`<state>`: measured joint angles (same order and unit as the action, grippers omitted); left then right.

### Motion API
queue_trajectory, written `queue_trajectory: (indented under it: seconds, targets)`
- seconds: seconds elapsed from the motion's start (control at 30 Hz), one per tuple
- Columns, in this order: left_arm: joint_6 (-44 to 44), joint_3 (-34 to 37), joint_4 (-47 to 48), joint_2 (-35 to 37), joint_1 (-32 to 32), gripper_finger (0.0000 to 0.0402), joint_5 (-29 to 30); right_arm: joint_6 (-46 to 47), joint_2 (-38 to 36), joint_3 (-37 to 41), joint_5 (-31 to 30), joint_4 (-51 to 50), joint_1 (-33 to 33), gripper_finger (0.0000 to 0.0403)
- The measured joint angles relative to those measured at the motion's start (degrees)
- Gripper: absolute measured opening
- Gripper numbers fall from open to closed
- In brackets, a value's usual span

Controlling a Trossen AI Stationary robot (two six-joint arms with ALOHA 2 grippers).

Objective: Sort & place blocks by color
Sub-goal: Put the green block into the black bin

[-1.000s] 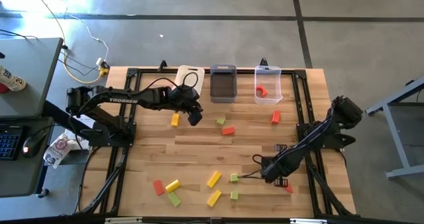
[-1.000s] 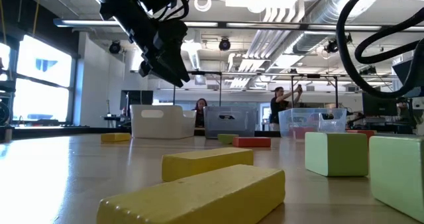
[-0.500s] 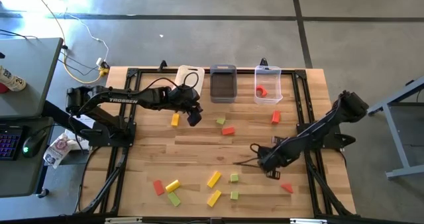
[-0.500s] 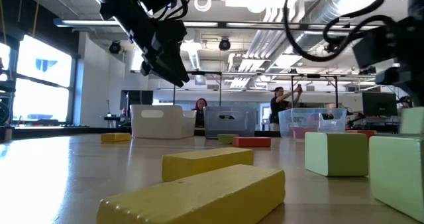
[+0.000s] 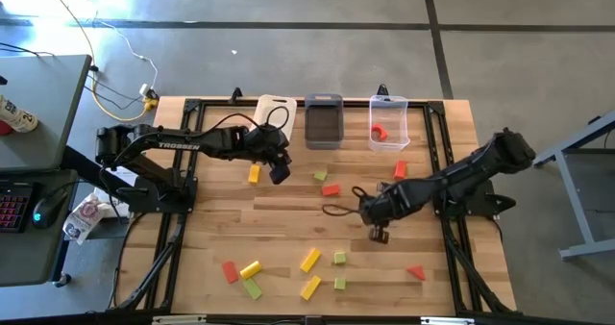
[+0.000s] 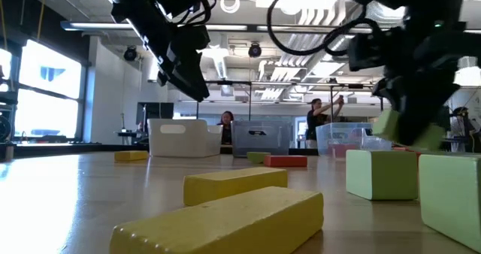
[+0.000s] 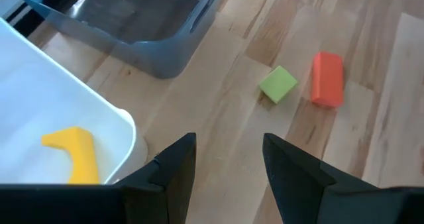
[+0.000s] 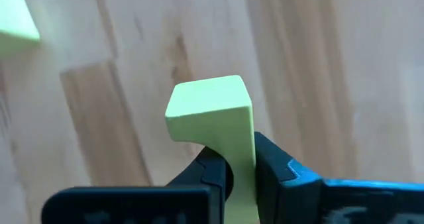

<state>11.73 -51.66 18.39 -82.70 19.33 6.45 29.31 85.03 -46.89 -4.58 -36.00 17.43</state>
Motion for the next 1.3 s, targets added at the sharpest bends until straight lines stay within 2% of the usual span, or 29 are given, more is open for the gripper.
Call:
queue_trajectory:
  seconds: [0.23,0.53,1.17,1.3]
  targets:
    - [-1.4,0.0,0.1,0.0,0.0,0.0161,1.8,-8.8,0.0,0.0,0.1,5.7,-6.6,0.0024]
    - [-2.3,0.0,0.0,0.0,0.1,0.0161,1.9,-15.9,0.0,-0.1,0.3,12.0,-14.4,0.0024]
    - [-3.9,0.0,0.0,0.0,0.1,0.0161,1.9,-19.3,0.0,-0.1,0.5,30.1,-26.1,0.0025]
    - [-4.0,0.0,0.0,0.0,0.1,0.0161,1.9,-19.4,0.0,-0.1,-1.5,34.1,-28.1,0.0025]
